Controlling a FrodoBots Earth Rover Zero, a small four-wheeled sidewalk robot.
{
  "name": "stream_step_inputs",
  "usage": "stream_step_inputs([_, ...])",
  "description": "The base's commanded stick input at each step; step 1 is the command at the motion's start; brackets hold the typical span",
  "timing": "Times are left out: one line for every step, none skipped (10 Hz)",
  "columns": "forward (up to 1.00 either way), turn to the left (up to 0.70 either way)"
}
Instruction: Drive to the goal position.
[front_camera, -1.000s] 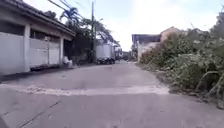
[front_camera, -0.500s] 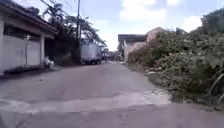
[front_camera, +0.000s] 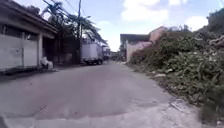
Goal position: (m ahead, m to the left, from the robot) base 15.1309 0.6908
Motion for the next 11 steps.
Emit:
stream_step_inputs([1.00,0.00])
stream_step_inputs([1.00,0.00])
stream_step_inputs([1.00,0.00])
stream_step_inputs([1.00,0.00])
stream_step_inputs([1.00,0.00])
stream_step_inputs([1.00,0.00])
stream_step_inputs([1.00,0.00])
stream_step_inputs([1.00,0.00])
stream_step_inputs([1.00,0.00])
stream_step_inputs([1.00,0.00])
stream_step_inputs([1.00,0.00])
